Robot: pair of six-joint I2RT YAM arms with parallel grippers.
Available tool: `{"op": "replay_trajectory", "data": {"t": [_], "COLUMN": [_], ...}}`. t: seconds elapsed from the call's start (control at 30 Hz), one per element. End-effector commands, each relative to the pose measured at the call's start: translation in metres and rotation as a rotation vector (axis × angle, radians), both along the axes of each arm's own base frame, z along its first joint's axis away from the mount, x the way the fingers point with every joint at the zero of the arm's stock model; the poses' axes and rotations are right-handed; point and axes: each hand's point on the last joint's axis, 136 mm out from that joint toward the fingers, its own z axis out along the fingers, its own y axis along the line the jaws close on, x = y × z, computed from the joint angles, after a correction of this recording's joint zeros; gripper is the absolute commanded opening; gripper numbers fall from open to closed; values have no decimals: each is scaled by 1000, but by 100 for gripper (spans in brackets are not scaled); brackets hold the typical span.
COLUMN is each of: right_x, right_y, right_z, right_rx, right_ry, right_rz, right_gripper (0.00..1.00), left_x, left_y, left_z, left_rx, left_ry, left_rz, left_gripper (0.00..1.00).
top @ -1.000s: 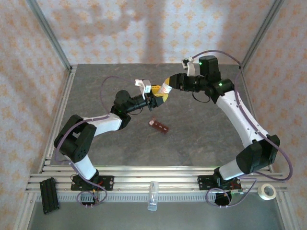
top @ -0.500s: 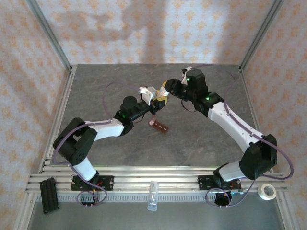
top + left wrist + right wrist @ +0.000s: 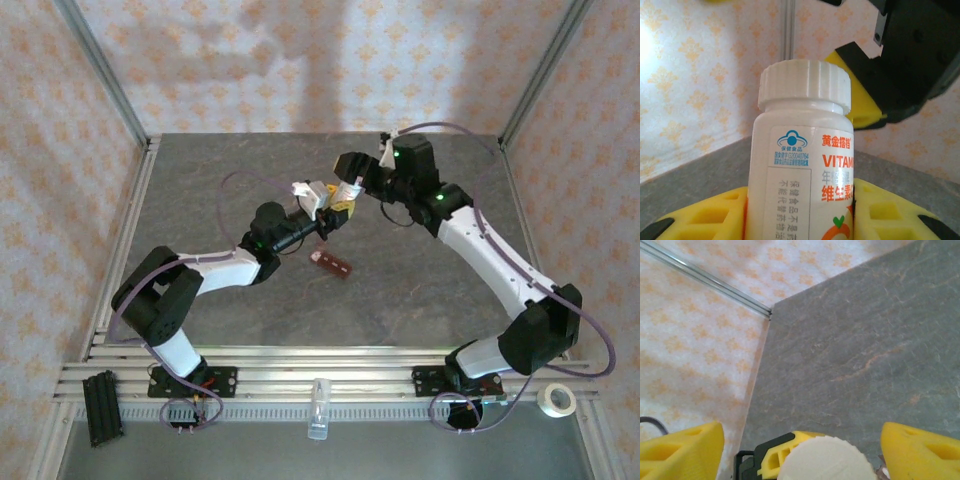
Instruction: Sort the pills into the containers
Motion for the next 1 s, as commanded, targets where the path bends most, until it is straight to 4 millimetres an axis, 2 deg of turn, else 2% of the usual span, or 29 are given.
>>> {"op": "replay_trajectory", "data": {"t": [0.0,0.17,0.3,0.5,0.73,0.97], "right_x": [-19,-27,-30,-33,-26,-25], "right_y": [-5,-16,-20,-8,1,10], "right_z": [29,36,36,46,41,36], "right_rx": [-34,-108,-139,-103,-76,-71], "right_ry": [-106,-182,-186,-182,-152,-139], "right_rz": [145,268,341,435,448,467], "right_gripper": [83,82,79,75,74,64], "left_x": [-2,-5,-7,-9,-9,-9], "left_y": [7,13,14,9,7,7], "left_z": [40,51,57,58,57,56], "left_rx": [-95,-148,-181,-196,-200,-201], "left_ry": [-82,-49,4,50,61,65], "left_rz": [-75,-186,-282,-362,-375,-376], "left_gripper": [0,0,0,0,0,0]}}
